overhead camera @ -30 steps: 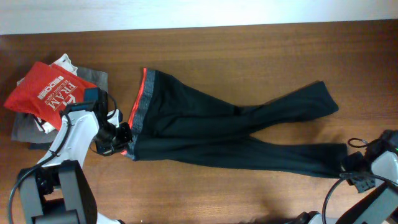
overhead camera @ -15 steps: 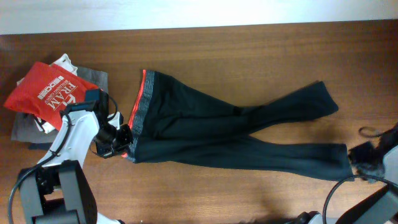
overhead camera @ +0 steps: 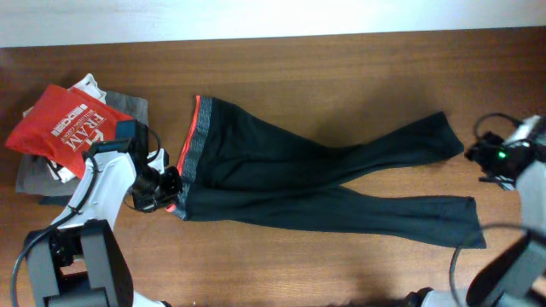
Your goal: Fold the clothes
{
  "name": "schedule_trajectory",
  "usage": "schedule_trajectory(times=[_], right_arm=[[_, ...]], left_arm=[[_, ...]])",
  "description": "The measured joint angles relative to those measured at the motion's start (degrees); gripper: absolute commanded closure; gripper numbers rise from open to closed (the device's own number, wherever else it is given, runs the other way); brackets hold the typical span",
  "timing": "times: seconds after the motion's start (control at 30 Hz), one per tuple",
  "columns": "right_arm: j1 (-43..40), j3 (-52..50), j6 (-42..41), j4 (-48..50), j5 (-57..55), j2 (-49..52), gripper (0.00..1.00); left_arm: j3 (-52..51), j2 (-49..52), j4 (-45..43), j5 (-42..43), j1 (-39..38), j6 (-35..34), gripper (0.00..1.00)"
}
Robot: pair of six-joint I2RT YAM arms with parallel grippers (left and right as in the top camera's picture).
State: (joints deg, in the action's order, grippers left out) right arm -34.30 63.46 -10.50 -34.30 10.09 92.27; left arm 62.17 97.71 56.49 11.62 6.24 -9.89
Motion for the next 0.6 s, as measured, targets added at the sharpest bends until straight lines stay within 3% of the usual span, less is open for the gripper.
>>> schedule_trajectory(times=[0.27, 0.6], right_arm=[[1.68, -0.02, 1.29, 7.8, 0.39, 12.31, 0.28], [1.68, -0.02, 1.64, 13.42, 0.42, 16.15, 0.33]], left_arm=[[0.0, 0.0, -0.26, 0.22, 0.0, 0.0, 0.99], [-0.02, 0.0, -0.46, 0.2, 0.0, 0.0, 0.99]])
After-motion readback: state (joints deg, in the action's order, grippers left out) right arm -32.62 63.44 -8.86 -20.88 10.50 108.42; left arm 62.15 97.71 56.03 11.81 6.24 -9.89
